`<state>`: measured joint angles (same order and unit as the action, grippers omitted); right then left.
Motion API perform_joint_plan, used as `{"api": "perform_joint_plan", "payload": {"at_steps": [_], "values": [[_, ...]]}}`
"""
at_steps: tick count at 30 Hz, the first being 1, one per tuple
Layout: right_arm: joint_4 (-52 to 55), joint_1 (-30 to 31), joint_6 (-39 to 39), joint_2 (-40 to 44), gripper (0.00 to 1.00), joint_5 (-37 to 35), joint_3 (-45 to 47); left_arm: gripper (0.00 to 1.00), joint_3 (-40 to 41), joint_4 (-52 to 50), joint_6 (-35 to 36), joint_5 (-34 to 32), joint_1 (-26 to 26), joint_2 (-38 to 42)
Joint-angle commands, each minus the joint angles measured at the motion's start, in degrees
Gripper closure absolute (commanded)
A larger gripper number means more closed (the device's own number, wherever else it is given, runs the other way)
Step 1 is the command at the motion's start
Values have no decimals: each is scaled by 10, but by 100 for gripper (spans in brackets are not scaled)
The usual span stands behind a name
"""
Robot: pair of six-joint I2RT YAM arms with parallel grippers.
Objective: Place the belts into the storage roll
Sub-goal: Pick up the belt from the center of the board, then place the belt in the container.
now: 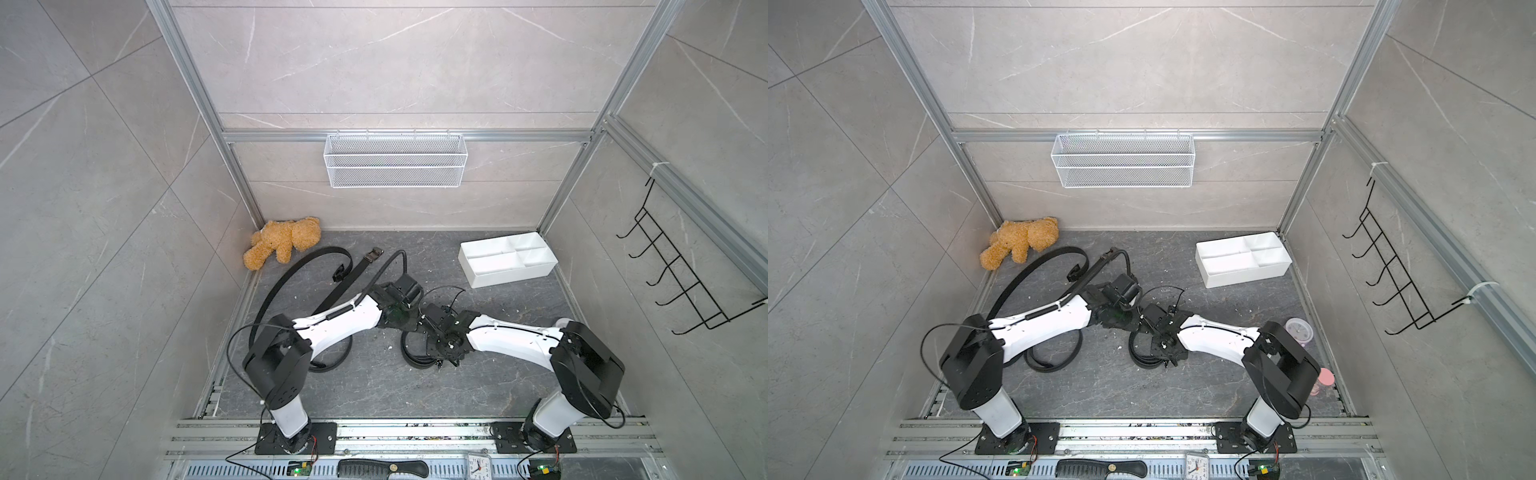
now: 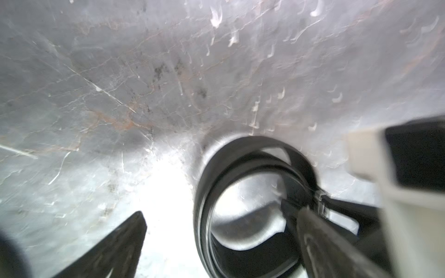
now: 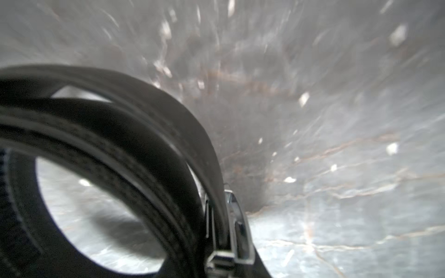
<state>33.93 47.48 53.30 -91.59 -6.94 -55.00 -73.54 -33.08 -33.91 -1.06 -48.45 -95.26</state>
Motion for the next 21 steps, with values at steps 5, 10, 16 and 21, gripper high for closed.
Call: {"api": "perform_joint_plan", "payload": {"at_steps": [5,10,16,21], "values": [[-47,-85,-53,111,100,-8,14,0,3,9,8,-14,35,109],[-41,-165,-101,131,100,19,-19,0,47,34,2,-20,60,151],[-62,-260,-182,107,100,-32,-88,0,83,54,3,-26,65,155],[-129,-341,-204,22,100,3,-167,0,124,85,6,-28,65,141]]}}
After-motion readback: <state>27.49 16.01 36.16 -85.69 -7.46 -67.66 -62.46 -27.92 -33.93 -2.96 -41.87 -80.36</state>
